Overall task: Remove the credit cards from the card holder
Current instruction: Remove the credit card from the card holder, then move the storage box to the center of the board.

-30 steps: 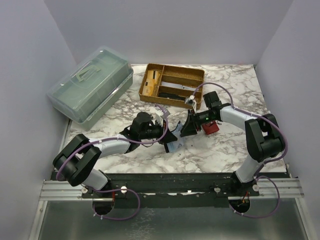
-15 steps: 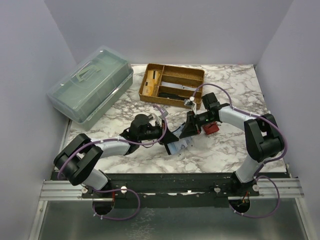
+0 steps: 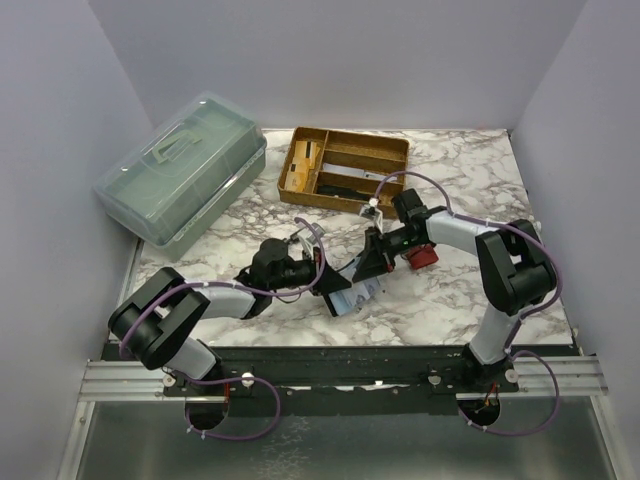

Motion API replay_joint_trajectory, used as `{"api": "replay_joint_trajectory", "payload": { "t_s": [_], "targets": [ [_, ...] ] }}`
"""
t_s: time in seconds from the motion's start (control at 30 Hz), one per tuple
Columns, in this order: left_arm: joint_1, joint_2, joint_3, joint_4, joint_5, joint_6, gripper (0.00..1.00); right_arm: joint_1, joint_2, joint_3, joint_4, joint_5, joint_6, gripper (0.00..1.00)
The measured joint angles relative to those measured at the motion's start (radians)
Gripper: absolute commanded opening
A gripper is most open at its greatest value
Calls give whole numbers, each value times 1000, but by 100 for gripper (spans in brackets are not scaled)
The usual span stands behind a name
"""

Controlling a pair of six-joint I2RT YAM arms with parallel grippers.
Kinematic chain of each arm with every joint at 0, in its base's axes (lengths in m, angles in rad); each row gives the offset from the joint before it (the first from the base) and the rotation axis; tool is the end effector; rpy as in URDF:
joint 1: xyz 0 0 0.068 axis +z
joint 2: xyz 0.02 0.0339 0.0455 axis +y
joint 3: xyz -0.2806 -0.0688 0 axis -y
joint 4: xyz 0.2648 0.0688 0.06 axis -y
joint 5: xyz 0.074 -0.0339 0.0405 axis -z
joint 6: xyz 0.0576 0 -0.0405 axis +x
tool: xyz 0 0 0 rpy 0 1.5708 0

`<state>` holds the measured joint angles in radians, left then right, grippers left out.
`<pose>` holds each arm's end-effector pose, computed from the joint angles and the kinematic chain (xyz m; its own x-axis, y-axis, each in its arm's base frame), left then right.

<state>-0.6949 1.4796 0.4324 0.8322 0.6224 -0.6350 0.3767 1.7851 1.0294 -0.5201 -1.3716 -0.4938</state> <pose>0.2065 -0.2159 0.1678 -0.7000 -0.0439 -0.7128 0.6738 0.2899 -0.6797 0.2939 0.1770 0.1680 -0.6233 -0.3474 -0.7005 -0.7191 -0.0971 0.6880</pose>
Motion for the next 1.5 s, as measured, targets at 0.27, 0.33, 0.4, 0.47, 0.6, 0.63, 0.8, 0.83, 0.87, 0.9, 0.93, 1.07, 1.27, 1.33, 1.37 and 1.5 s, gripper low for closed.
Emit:
{"api": "replay_joint_trajectory", "payload": {
  "t_s": [0.27,0.33,0.4,0.47,0.6,0.63,0.8,0.83,0.87,0.9,0.93,1.07,1.27,1.33,1.37,1.5],
  "targets": [
    [4,27,-65,98,-6,-37,2,19,88,21,-10,-37,13,0],
    [5,34,-72,117,-6,-46,3,20,95,24,-13,-38,19,0],
    [6,35,-80,134,-6,-53,4,20,95,25,-13,-37,27,0],
    [7,35,-89,152,-9,-58,5,20,95,29,-16,-35,33,0],
    [16,34,-115,158,-11,-61,5,18,104,40,-33,-3,40,0],
    [19,34,-121,158,-11,-62,5,16,110,44,-38,4,41,0],
    [28,37,-155,151,-3,-66,3,-14,128,56,-64,53,41,0],
    [30,40,-161,145,-1,-68,2,-27,133,63,-70,68,41,0],
    [33,44,-164,142,0,-69,2,-39,138,69,-74,80,41,0],
    [37,49,-167,136,2,-73,2,-51,142,77,-81,92,40,0],
    [39,54,-168,132,2,-76,2,-64,143,83,-88,102,39,0],
    [58,94,-167,132,2,-94,2,-119,138,95,-106,122,29,0],
    [92,216,-157,130,3,-162,1,-163,89,95,-113,126,29,0],
    [96,233,-148,127,6,-191,1,-168,71,95,-111,126,31,0],
    [98,233,-143,119,6,-197,2,-172,64,95,-109,126,34,0],
    [98,225,-100,32,-9,-193,2,-210,19,90,-97,134,50,0]
  ]
}}
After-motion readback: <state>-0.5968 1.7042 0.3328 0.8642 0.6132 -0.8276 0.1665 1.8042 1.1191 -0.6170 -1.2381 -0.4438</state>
